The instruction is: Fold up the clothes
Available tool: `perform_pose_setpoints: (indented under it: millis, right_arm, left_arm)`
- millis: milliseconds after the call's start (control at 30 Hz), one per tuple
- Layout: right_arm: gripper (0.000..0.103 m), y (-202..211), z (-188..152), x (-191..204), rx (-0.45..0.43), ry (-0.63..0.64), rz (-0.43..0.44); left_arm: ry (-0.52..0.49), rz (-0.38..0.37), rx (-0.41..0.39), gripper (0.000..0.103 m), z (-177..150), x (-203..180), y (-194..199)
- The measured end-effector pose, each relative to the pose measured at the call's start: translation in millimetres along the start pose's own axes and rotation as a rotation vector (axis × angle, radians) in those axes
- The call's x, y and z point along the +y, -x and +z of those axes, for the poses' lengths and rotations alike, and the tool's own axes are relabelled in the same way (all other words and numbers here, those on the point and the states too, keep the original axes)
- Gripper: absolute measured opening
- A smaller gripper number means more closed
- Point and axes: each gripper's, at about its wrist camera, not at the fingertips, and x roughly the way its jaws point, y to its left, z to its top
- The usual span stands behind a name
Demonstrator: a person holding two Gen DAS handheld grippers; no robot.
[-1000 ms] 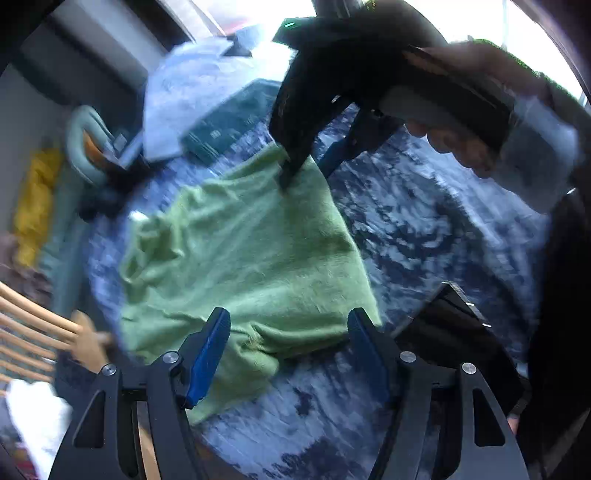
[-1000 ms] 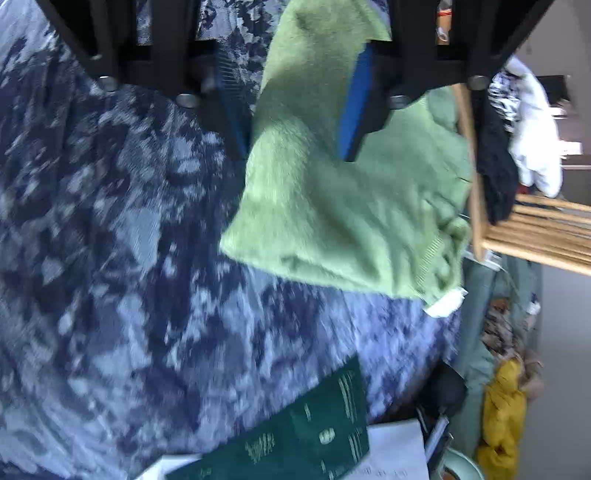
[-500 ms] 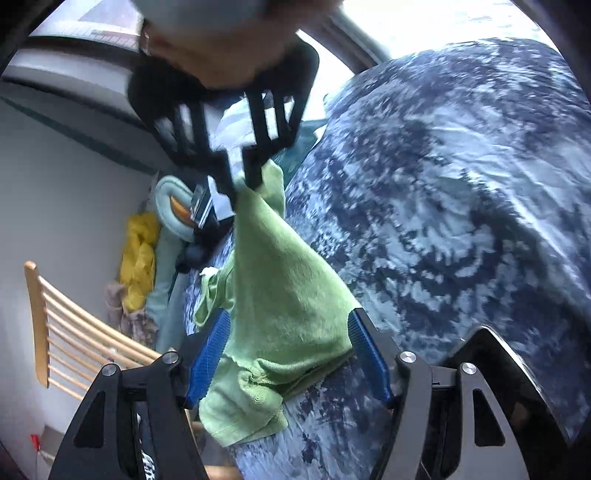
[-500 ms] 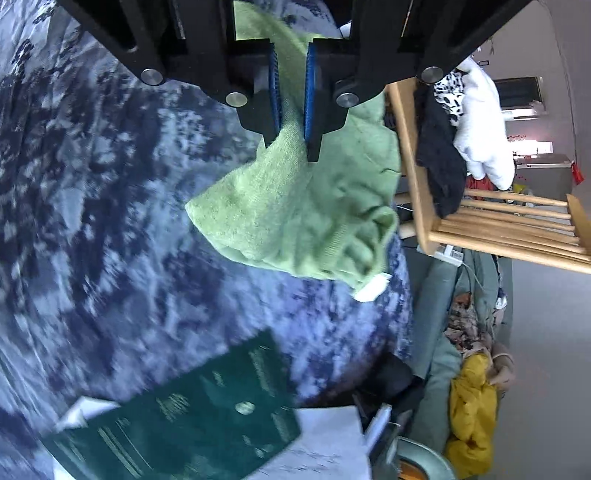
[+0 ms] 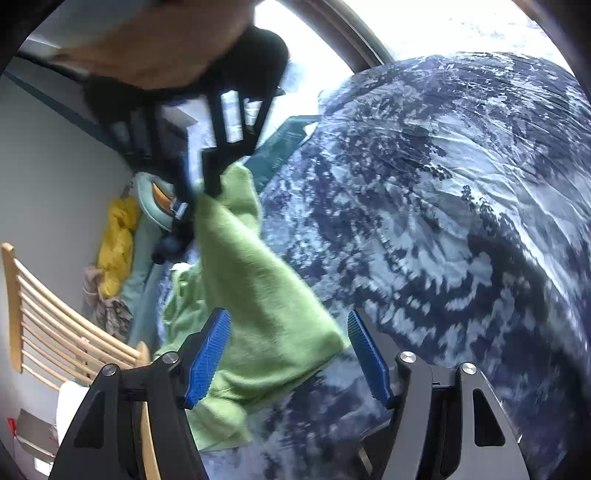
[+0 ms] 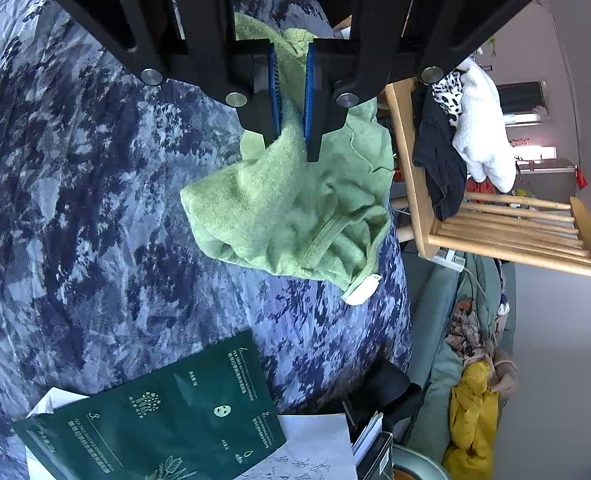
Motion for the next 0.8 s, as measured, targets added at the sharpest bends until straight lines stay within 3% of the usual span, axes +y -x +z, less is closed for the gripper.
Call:
perform_pose_setpoints:
  millis: [133, 400, 433, 467, 500, 633, 700, 767, 800]
  right_arm:
    - [0.009, 4, 0, 2, 0.007, 0.014, 0.001]
    - [0.009, 6, 0, -9, 0.011, -0.007, 0.003]
    - [0.009, 5, -1, -11, 0.012, -0.011, 0.001]
    - [0.01, 4, -1, -13, 0.012, -0.015, 0.0]
    - [0.01, 3, -1, -16, 0.014, -0.02, -0.002]
    - [0.012, -1, -5, -28, 0.031, -0.035, -0.035]
    - [0.016, -4, -7, -36, 0.037, -0.047, -0.06]
    - [0.038, -7, -9, -46, 0.044, -0.061, -0.07]
    - [0.042, -8, -10, -51, 0.049, -0.066, -0.075]
  left_arm:
    - [0.031, 0.002, 0.031, 0.068, 1, -5, -11]
    - [0.02, 0.086, 0.11, 0.066, -18, 15, -29]
    - [0.033, 0.08, 0.114, 0.061, -21, 20, -29]
    - [0.043, 0.066, 0.123, 0.035, -24, 23, -30]
    - [0.047, 0.042, 0.135, 0.023, -26, 26, -29]
    - [0.072, -0.048, 0.162, 0.022, -32, 36, -23]
    - [0.104, -0.094, 0.153, 0.022, -33, 43, -13]
    - [0.141, -0.138, 0.159, 0.022, -33, 50, -8]
    - [0.157, -0.156, 0.167, 0.022, -34, 53, -6]
